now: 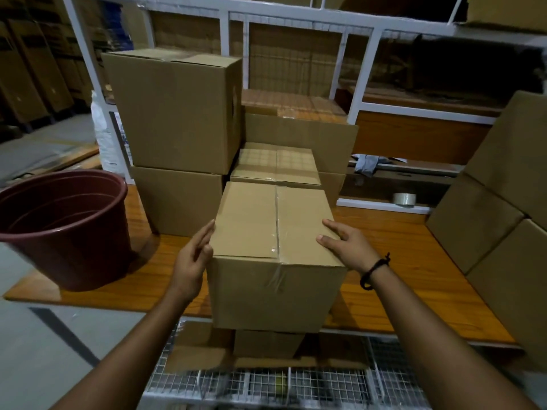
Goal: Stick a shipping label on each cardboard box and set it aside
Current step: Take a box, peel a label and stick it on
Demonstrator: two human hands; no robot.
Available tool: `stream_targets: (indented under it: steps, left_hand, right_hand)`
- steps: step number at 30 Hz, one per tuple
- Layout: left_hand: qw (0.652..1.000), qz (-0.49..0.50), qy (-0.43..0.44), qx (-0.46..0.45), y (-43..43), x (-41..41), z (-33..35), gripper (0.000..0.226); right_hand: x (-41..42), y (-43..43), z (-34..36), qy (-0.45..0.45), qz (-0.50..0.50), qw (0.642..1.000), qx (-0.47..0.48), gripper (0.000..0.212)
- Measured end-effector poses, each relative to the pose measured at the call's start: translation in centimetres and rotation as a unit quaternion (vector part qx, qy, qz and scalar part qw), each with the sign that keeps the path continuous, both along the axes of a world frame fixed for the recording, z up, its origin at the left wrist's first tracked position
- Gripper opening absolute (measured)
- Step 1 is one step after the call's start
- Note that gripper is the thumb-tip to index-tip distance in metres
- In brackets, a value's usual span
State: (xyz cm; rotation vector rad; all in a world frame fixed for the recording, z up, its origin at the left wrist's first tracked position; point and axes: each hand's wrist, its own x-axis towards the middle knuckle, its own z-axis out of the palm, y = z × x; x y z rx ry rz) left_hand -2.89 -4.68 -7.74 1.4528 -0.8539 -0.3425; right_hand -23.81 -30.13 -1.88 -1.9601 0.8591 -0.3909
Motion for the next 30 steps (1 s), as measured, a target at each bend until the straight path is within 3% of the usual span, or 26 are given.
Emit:
stream_targets:
  steps: [2,4,6,9,11,15,17,21,26,30]
  left_hand:
    - [1.0,-0.013,-0.014,0.008,0.7,-0.9,-1.0,0.098]
    - [0.998,-0.002,-0.047,0.033,0.9,-1.7,-1.5,0.094]
    - [0.995,0.027,-0.083,0.043,1.0,-1.9,-1.3,0.08]
    - [0.99,0.041,-0.126,0.053,0.8,-2.0,-0.4,0.068]
    - [0.984,0.046,-0.164,0.059,0.5,-2.4,-0.2,0.067]
    - [0.967,0.078,-0.234,0.057,-0.3,-4.1,0.9,0.075]
    - [0.951,0.081,-0.291,0.06,-0.9,-5.2,2.0,0.084]
    - [0.921,0.098,-0.373,0.059,-2.8,-8.0,4.3,0.088]
    - [0.943,0.01,-0.331,0.041,-3.6,-8.9,3.4,0.088]
    - [0.953,-0.023,-0.256,0.16,-3.1,-7.1,-0.1,0.109]
  right_hand:
    - [0.0,0.6,0.4,0.029,-0.008,0.998,-0.057,0.05]
    - [-0.4,1.8,1.0,0.077,-0.004,0.982,-0.173,0.046]
    - [-0.9,3.7,1.6,0.106,0.071,0.962,-0.243,0.058]
    - [-1.3,5.6,1.3,0.227,0.17,0.882,-0.377,0.084]
    - [-1.4,5.8,0.6,0.249,0.159,0.854,-0.429,0.085]
    - [-3.3,5.2,0.1,0.179,0.126,0.886,-0.409,0.078]
    - [-4.5,4.5,0.7,0.186,0.109,0.898,-0.383,0.083]
    - [-4.3,4.9,3.0,0.235,0.095,0.878,-0.406,0.106]
    - [-3.5,5.8,3.3,0.196,0.112,0.89,-0.396,0.113]
    - [-4.4,4.8,3.2,0.168,0.104,0.902,-0.383,0.109]
